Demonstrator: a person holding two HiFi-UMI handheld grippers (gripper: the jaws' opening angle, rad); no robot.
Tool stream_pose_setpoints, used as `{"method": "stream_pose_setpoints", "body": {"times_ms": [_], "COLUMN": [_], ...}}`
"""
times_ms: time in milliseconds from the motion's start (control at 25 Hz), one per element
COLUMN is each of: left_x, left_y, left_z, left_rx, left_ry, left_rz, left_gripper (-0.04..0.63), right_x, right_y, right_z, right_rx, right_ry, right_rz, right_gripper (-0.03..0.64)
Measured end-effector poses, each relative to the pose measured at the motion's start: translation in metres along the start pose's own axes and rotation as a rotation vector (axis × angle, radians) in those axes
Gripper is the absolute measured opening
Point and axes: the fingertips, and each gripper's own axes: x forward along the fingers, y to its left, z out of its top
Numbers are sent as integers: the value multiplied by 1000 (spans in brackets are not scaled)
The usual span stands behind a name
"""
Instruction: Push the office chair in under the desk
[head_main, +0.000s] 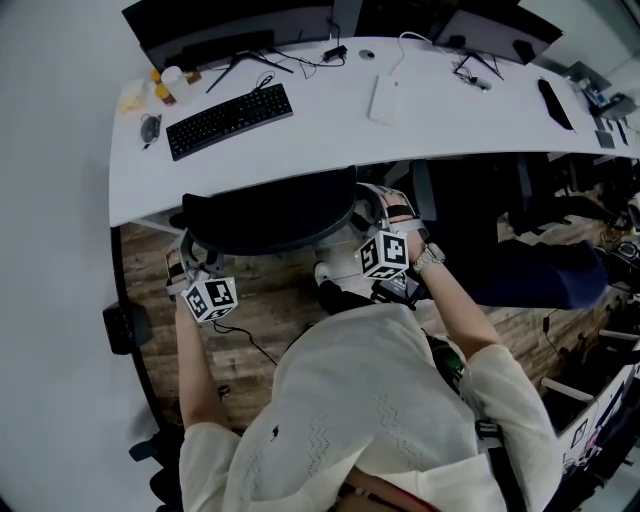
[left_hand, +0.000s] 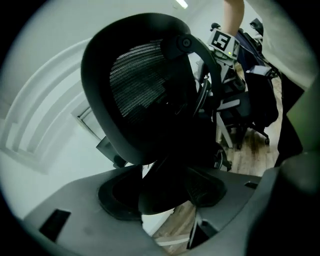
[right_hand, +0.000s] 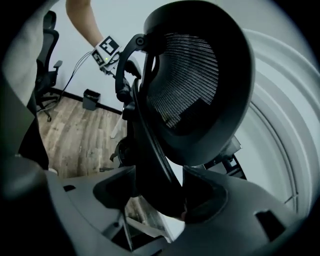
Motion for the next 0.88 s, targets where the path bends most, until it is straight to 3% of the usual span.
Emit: {"method": "stream_pose_setpoints", "body": {"times_ms": [160,280,440,680,880], "left_x": [-19,-33,-55,-93,-134], "left_y": [-6,-21,-37,-57,-72], "left_z": [5,10,28,53,67], "left_rx": [-167,-286,-453,-670,-763], "left_ry": [-26,-40,-83,-152,-204], "left_rz": [18,1,-3,-19,-51], "left_gripper": [217,125,49,23,18], "right_x": [-21,-43,-73,-112,-145], "right_y": [-2,4,20,46,67], "right_z": [-4,-5,2,14,30], "right_rx": [168,334,511,642,742], "right_ry": [-43,-89,-154,-199,-250], "right_rz": [-18,6,48,12,8], "right_gripper": [281,244,148,11,2]}}
